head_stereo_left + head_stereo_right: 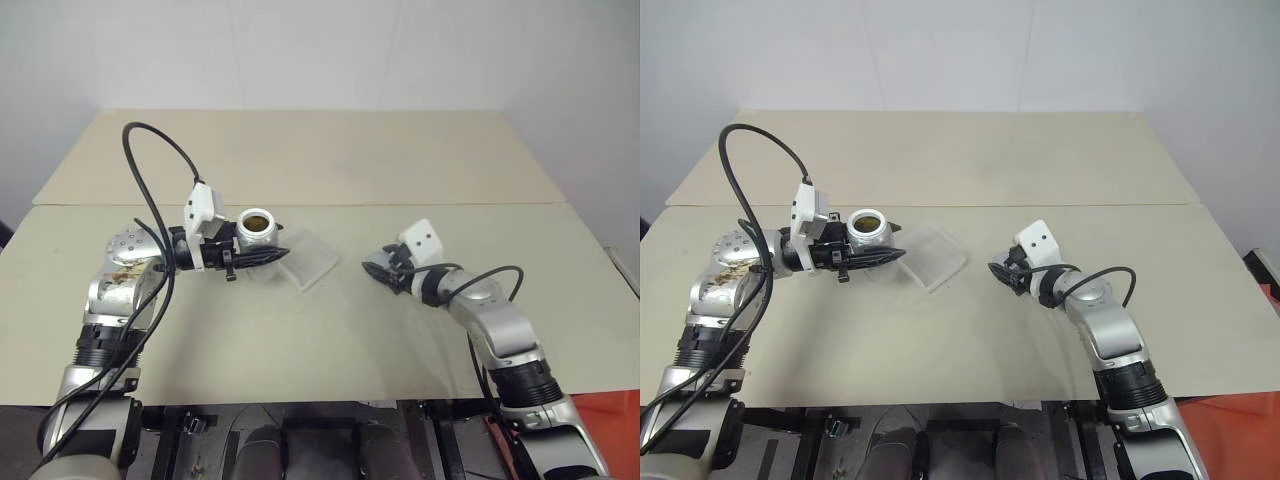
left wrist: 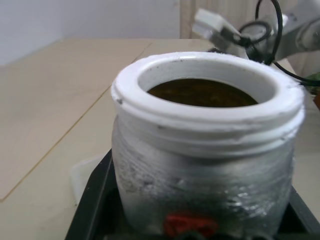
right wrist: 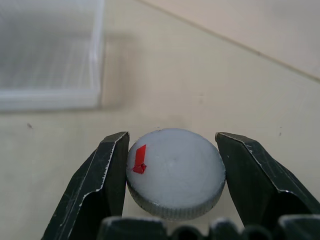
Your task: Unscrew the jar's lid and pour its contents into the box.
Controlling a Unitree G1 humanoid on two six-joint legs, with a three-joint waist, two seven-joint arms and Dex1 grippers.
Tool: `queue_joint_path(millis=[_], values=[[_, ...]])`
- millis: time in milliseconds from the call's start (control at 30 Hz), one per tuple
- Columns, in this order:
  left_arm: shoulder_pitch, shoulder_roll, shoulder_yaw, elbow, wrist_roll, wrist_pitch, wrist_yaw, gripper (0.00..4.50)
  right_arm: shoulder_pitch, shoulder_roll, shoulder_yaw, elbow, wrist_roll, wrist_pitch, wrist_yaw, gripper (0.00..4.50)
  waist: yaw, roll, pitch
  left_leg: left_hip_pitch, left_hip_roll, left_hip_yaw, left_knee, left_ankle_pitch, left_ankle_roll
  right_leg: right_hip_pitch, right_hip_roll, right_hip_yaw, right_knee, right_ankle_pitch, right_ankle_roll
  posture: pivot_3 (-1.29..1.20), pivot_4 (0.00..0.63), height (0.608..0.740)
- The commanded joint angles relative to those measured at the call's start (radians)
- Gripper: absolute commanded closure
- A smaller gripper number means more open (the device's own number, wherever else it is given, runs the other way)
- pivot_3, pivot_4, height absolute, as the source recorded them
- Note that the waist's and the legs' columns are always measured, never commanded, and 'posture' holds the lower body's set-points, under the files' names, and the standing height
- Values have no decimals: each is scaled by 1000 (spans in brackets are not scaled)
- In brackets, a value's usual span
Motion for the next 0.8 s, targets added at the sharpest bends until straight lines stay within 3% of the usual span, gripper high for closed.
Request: queue_joint_path(millis=[33,100,267,433,633,733,800], values=[[11,20,25,-41,-5,-13,8,2536,25,-19,-32,-77,6,-22,29,522,0,0,0,0,0,0,0,0,0,0,0,0,0,0,0,0,150,740],[15,25,25,-42,-8,-13,5,2536,38,-38,-43,-115,20,-9,53,22,1,0,0,0,0,0,0,0,0,0,0,0,0,0,0,0,150,740],[-23,35,2,17,77,-107,36,2536,80,-182,-101,-287,188,113,255,22,8,0,0,0,0,-1,0,0,0,1,0,-1,-1,0,0,0,150,740],[-127,3,-42,113,250,-292,180,2536,57,-289,-165,-410,379,266,381,22,13,0,0,1,0,-1,1,0,0,2,0,-1,-1,0,0,0,150,740],[-381,51,-318,473,929,-784,778,2536,-2,-357,-162,-444,444,322,430,22,24,-1,0,1,-1,0,0,0,0,3,0,-1,-2,1,1,0,150,740],[-550,86,-499,598,1246,-905,1090,2536,-17,-375,-154,-446,451,318,452,22,28,-2,1,-1,-1,0,1,0,0,2,0,-1,-3,1,2,0,150,740],[-622,76,-572,672,1352,-926,1241,2536,-25,-381,-148,-439,450,313,461,22,29,-2,1,-2,-2,0,1,0,0,1,-1,-1,-3,2,3,0,150,740]])
